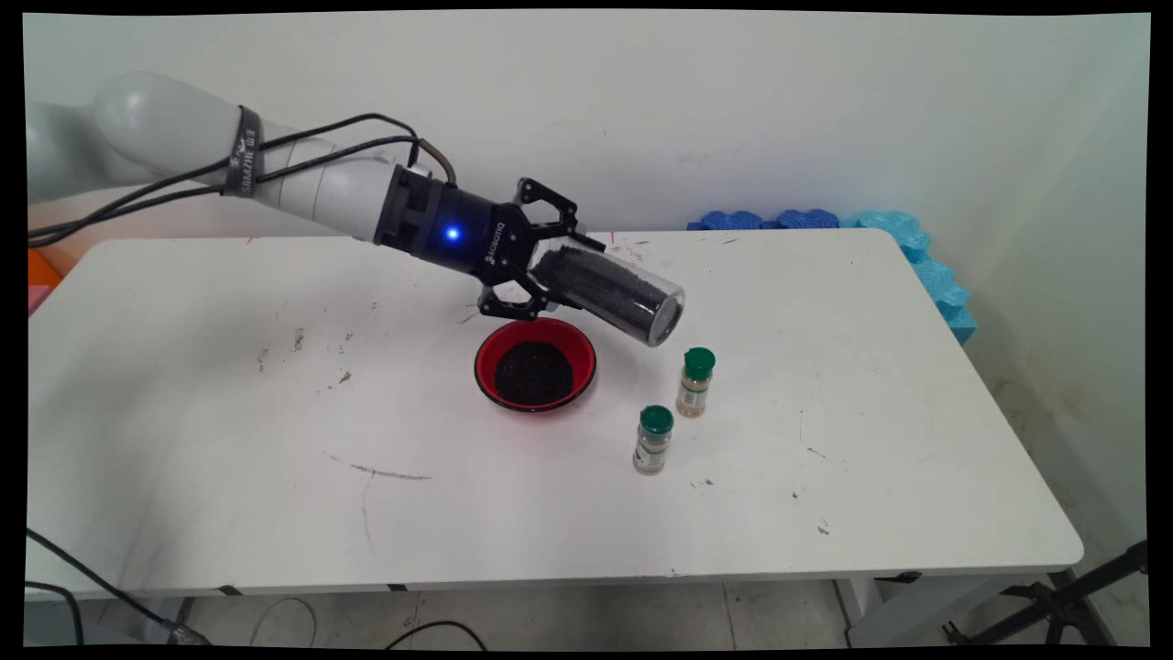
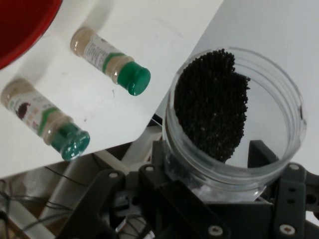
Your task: Pour the black seasoning powder in the red bowl
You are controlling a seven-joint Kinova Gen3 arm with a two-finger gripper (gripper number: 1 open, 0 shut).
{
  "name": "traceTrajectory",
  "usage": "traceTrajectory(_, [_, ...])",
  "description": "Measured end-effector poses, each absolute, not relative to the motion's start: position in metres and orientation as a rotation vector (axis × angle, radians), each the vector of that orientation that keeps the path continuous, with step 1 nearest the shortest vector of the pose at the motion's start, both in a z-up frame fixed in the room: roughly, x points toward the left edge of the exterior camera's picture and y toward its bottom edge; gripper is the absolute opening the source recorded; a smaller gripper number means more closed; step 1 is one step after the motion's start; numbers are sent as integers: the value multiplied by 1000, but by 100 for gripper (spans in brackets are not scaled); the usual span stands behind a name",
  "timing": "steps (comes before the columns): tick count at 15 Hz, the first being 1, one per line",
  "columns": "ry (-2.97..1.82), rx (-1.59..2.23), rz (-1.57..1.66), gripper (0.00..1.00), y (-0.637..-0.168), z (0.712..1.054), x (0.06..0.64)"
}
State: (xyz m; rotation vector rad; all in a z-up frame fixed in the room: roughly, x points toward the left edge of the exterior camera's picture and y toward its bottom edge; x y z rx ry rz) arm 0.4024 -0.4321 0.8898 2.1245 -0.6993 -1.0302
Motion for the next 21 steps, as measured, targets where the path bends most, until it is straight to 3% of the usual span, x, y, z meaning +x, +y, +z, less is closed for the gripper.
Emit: traceTrajectory(21, [-1641,1417,-350,0,-413,997,394])
